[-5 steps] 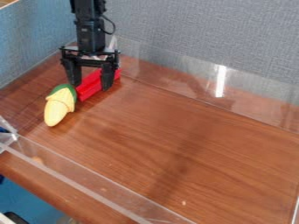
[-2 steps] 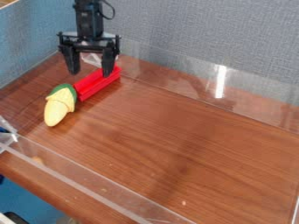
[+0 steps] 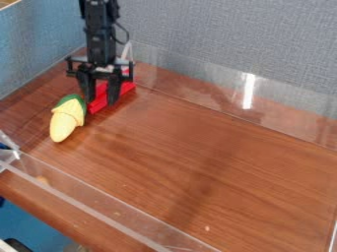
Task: Put the red object to the left side of the table
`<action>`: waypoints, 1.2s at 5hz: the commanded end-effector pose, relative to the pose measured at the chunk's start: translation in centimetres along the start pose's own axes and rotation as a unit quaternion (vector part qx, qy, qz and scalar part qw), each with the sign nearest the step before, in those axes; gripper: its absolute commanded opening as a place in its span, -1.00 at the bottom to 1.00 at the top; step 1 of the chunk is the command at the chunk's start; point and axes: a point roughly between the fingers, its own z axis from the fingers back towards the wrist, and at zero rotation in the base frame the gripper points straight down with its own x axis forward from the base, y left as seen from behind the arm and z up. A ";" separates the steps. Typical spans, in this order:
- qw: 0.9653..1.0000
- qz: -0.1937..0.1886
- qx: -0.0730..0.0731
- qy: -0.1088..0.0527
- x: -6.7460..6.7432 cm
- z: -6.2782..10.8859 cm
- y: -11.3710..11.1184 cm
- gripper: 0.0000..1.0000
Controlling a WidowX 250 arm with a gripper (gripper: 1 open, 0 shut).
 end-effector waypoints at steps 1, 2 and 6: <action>0.999 -0.015 0.004 -0.046 0.2 3.7 1.0 1.00; 0.998 -0.025 -0.011 -0.063 0.2 5.6 2.4 1.00; 0.995 -0.081 -0.001 -0.056 -0.3 6.9 -1.9 1.00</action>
